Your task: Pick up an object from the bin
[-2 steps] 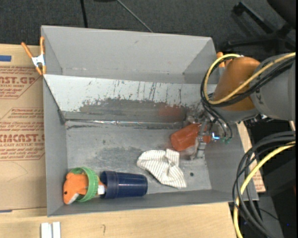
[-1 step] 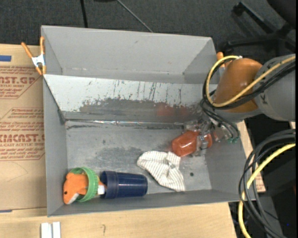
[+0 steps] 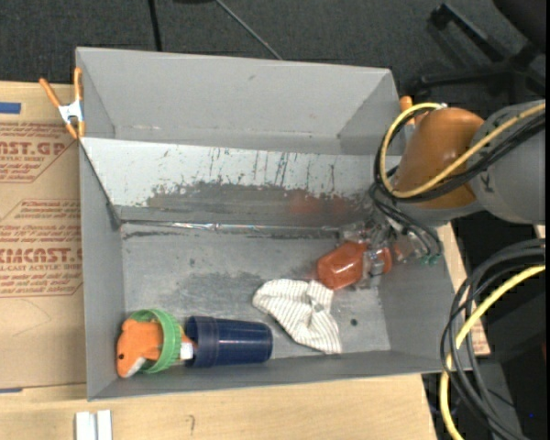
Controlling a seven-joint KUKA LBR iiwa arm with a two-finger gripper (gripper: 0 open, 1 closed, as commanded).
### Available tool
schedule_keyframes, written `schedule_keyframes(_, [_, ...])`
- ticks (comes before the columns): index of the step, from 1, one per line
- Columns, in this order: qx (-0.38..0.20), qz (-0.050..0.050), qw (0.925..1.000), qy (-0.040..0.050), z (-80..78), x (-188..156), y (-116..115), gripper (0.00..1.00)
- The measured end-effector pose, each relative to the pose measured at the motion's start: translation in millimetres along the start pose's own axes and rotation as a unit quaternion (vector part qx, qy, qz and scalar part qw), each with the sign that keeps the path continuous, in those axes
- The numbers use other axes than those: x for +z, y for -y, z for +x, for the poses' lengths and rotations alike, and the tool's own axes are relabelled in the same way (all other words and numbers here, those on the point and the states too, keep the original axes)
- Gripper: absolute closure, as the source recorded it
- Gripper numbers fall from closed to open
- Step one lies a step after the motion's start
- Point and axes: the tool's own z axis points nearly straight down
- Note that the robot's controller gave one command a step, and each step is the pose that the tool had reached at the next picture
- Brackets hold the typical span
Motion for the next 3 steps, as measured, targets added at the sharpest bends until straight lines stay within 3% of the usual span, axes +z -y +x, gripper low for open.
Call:
schedule_keyframes(2, [0.000, -0.002, 1.0000, -0.0049, 2.7, -20, -2, 1.00])
schedule_keyframes(3, [0.000, 0.000, 1.0000, -0.0011, 0.6, -41, -1, 1.00])
